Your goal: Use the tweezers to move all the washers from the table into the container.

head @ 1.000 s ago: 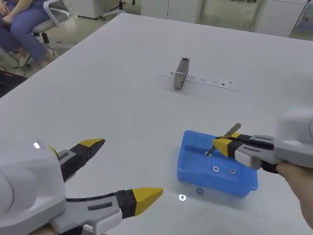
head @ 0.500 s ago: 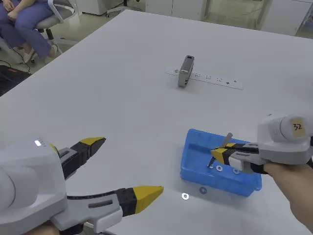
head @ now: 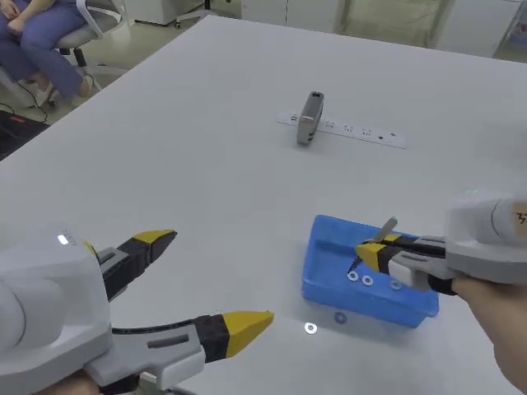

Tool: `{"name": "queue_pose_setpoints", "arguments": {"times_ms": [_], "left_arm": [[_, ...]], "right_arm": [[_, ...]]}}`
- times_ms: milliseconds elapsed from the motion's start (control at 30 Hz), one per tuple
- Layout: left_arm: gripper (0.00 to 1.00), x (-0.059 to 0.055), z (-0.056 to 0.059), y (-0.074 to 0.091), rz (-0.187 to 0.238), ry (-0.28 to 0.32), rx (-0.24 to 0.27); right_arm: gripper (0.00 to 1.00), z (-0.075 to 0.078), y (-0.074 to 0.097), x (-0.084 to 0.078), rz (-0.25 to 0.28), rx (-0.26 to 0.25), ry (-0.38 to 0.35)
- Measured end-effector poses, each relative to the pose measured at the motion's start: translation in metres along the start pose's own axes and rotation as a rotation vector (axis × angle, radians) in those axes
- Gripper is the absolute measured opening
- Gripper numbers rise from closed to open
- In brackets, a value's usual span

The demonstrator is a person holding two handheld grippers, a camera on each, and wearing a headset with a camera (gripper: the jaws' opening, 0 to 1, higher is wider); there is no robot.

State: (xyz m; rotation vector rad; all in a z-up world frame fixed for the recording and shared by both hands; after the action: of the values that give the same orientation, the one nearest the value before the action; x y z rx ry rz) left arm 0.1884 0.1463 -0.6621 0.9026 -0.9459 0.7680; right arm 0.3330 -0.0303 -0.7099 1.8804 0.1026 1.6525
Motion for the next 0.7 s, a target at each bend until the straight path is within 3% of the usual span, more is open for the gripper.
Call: {"name": "queue_pose_setpoints", "arguments": {"times_ms": [100, 233, 400, 600, 700], "left_arm": [[0.91, 0.000, 0.002, -0.001, -0.001, 0.002, -0.003], [0.91, -0.001, 0.003, -0.003, -0.003, 0.002, -0.004], [0.91, -0.001, 0.005, -0.004, -0.006, -0.004, -0.014], [0.91, -0.001, 0.006, -0.003, -0.008, -0.005, -0.014], [0.91, -0.002, 0.004, -0.002, -0.008, -0.002, -0.012]], "right_arm": [[0.03, -0.010, 0.011, 0.012, 0.062, 0.001, 0.038], [0.02, -0.034, 0.021, 0.017, 0.115, 0.081, 0.002], [0.02, -0.046, 0.019, -0.008, 0.006, 0.112, 0.067], [0.02, -0.046, 0.007, -0.033, -0.057, 0.133, 0.047], [0.03, -0.041, 0.001, -0.040, -0.082, 0.119, 0.036]]}}
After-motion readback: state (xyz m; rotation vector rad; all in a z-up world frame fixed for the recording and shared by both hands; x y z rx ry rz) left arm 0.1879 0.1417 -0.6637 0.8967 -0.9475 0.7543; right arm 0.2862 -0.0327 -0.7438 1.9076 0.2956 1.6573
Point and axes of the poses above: the centre of the closed fingertips' face, and the gripper's own axes: y roughly backward along the fingers, z roughly to its right, x roughly out of its top, the point moved 5 cm from there along y, roughly backward along the fingers, and after that the axes turned 9 degrees about y, right-handed, at the moved point
